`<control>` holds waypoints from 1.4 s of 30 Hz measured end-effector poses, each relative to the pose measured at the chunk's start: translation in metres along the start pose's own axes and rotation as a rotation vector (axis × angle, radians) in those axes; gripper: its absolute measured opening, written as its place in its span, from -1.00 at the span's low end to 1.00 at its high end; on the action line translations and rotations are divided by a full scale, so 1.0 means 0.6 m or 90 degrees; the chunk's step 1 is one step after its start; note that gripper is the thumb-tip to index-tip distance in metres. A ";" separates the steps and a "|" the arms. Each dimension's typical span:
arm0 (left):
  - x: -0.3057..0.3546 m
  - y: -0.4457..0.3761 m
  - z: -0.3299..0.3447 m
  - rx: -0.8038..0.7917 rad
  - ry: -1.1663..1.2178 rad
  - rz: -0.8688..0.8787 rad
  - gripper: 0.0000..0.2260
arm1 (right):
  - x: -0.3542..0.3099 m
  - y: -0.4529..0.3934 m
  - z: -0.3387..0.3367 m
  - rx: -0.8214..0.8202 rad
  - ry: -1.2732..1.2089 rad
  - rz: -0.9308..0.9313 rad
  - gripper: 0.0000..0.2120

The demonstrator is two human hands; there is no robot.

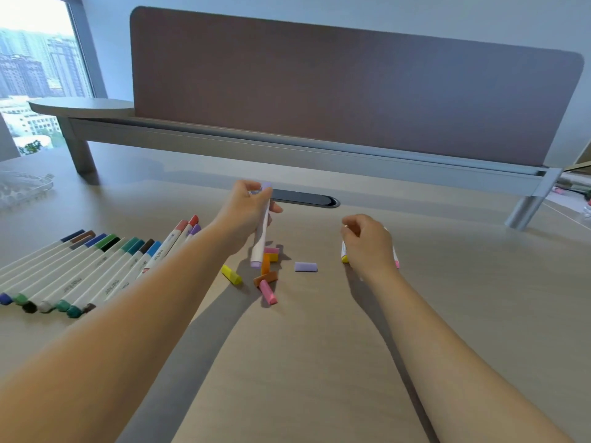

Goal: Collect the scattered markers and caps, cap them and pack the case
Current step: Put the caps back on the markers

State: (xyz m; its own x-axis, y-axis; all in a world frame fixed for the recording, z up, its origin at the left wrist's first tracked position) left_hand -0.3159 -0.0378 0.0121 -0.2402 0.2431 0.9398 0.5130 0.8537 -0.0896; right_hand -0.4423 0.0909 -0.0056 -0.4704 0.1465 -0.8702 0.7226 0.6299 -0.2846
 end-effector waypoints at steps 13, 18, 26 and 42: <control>-0.038 -0.044 -0.002 -0.046 -0.379 0.045 -0.75 | 0.023 -0.069 0.053 -0.084 0.439 0.075 -0.87; -0.053 -0.038 -0.039 -0.021 -0.406 0.054 -0.70 | 0.013 -0.058 0.065 -0.075 0.420 0.059 -0.76; -0.097 0.017 -0.080 -0.015 -0.555 0.066 -0.72 | -0.016 -0.029 0.072 -0.055 -0.102 0.132 -0.68; -0.058 0.023 -0.040 -0.051 -0.718 0.224 -0.78 | -0.005 -0.009 0.074 -0.082 -0.239 0.182 -0.72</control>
State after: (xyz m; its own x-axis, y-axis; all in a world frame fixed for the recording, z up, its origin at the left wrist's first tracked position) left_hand -0.2806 -0.0457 -0.0138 -0.6461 0.7621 0.0418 0.7369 0.6370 -0.2263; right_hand -0.4222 0.0532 -0.0192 -0.0307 0.0571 -0.9979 0.7163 0.6975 0.0178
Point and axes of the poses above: each hand's wrist, its own y-axis away from the middle knuckle, its own z-axis out of the palm, x = y × z, the point moved 4 cm from there along -y, towards the middle knuckle, and after that the axes turned 13 degrees about -y, right-handed, at the moved point
